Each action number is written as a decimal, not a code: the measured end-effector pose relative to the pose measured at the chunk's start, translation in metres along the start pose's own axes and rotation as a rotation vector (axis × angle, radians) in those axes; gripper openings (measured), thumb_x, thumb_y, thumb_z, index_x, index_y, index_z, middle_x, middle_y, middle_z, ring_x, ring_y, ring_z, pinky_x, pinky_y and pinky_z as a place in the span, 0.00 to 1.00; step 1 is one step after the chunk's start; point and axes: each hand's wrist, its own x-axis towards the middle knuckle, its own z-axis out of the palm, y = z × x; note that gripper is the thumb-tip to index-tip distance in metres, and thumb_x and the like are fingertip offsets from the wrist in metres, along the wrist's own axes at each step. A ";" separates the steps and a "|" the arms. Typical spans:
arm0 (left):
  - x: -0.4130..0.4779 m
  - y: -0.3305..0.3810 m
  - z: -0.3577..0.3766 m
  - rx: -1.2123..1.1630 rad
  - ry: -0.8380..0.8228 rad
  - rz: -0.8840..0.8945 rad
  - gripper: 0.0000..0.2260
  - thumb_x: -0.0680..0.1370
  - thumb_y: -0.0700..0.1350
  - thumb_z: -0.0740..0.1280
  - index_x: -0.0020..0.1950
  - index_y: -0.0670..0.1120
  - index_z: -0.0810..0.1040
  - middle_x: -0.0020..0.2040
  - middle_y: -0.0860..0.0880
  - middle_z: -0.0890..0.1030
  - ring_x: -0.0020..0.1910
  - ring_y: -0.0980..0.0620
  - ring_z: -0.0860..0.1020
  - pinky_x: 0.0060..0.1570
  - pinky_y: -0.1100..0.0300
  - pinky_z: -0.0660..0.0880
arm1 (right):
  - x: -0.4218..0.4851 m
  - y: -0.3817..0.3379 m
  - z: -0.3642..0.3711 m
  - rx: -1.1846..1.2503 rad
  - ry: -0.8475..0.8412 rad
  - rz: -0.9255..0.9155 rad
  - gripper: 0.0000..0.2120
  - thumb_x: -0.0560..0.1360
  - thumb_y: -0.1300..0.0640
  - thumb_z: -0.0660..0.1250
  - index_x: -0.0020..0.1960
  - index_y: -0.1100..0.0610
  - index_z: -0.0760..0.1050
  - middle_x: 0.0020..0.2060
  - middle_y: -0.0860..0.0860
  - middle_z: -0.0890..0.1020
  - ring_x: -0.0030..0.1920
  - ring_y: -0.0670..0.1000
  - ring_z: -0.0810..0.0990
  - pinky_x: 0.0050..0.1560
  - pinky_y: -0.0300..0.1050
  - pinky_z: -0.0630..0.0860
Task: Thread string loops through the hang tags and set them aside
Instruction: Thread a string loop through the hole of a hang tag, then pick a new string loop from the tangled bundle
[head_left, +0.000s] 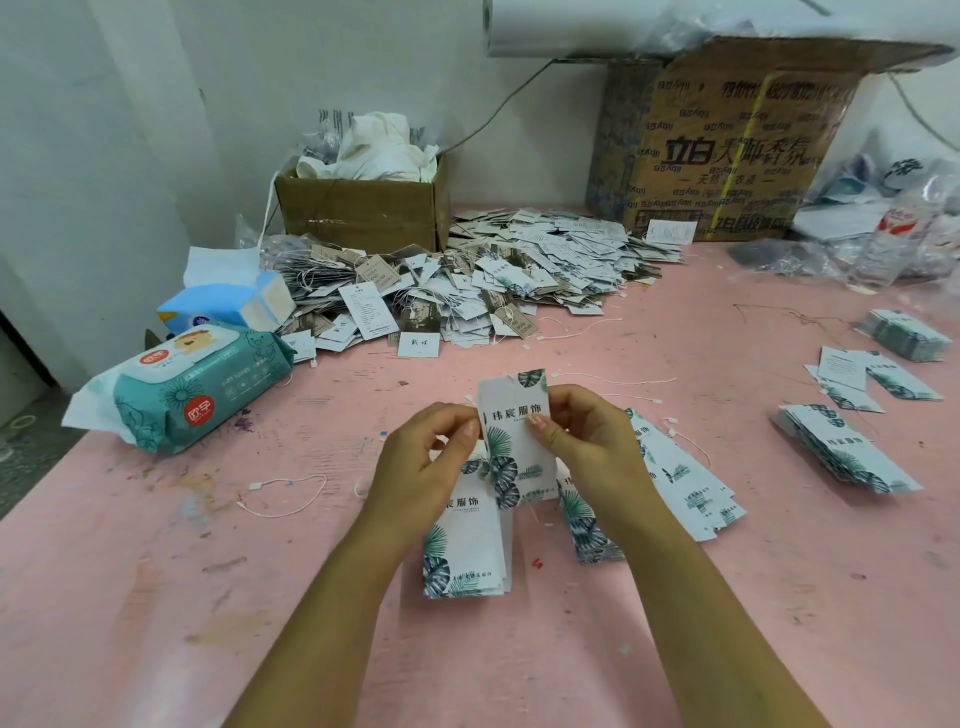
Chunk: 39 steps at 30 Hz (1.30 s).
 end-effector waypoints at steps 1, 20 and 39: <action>-0.001 -0.001 0.001 0.024 -0.033 0.036 0.08 0.77 0.45 0.62 0.47 0.45 0.80 0.44 0.49 0.81 0.44 0.54 0.76 0.47 0.61 0.71 | 0.000 0.001 0.000 0.005 0.019 -0.006 0.12 0.73 0.69 0.66 0.43 0.52 0.78 0.38 0.48 0.82 0.40 0.48 0.78 0.37 0.36 0.77; 0.012 -0.019 -0.014 -0.366 0.429 -0.347 0.06 0.75 0.40 0.68 0.38 0.44 0.79 0.28 0.52 0.74 0.25 0.62 0.70 0.27 0.70 0.68 | -0.007 0.011 0.014 -0.640 -0.141 -0.126 0.17 0.78 0.56 0.62 0.66 0.52 0.67 0.43 0.43 0.77 0.44 0.40 0.76 0.46 0.35 0.71; 0.006 -0.025 -0.002 0.560 0.022 -0.289 0.11 0.78 0.48 0.63 0.59 0.54 0.78 0.58 0.52 0.78 0.60 0.45 0.66 0.53 0.59 0.59 | 0.001 -0.005 0.007 0.340 0.175 0.371 0.26 0.77 0.69 0.58 0.73 0.64 0.55 0.50 0.59 0.76 0.51 0.59 0.81 0.49 0.45 0.79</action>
